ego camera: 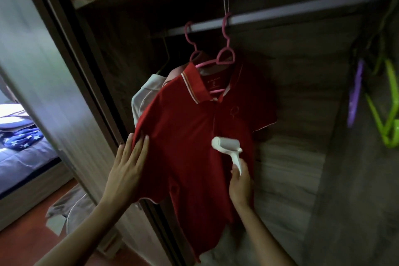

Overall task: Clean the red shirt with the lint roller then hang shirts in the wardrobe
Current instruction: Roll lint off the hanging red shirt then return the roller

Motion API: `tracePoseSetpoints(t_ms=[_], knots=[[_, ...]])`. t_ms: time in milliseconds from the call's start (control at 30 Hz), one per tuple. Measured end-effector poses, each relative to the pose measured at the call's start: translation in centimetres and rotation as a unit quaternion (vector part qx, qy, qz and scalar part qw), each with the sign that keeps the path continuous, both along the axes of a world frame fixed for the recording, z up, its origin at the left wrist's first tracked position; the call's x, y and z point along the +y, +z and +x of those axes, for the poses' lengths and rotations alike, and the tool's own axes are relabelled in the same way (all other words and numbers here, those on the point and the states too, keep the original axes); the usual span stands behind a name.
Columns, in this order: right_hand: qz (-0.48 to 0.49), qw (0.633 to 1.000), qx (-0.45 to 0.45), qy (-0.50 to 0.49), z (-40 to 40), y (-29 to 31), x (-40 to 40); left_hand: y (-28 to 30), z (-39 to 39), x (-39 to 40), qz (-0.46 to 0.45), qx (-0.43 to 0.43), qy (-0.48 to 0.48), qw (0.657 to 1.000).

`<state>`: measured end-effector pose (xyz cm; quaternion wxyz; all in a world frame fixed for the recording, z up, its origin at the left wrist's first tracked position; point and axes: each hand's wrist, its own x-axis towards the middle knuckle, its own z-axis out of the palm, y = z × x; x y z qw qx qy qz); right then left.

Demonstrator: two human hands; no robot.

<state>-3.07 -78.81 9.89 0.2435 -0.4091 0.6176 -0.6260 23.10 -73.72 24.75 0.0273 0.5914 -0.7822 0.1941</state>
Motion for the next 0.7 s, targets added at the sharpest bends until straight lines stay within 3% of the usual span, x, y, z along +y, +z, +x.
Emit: tracePoseSetpoints(t_ms=[233, 333, 433, 600, 700], knots=[[-0.110, 0.986, -0.107, -0.068, -3.8, 9.5, -5.2, 0.0, 0.2, -0.8, 0.021, 0.014, 0.009, 1.000], [-0.120, 0.984, -0.111, -0.071, -4.5, 11.4, -7.3, 0.0, -0.2, -0.8, 0.017, 0.016, 0.005, 1.000], [-0.076, 0.992, -0.081, -0.057, -4.0, 9.4, -7.7, -0.3, -0.3, -0.7, 0.018, 0.018, 0.005, 1.000], [0.041, 0.998, -0.031, -0.022, -2.7, 0.4, -6.8, -0.4, -0.1, -1.1, 0.030, 0.034, 0.011, 0.999], [0.070, 0.996, -0.055, -0.019, -2.4, -2.1, -5.4, -0.4, -0.1, -1.2, 0.024, 0.026, 0.012, 0.999]])
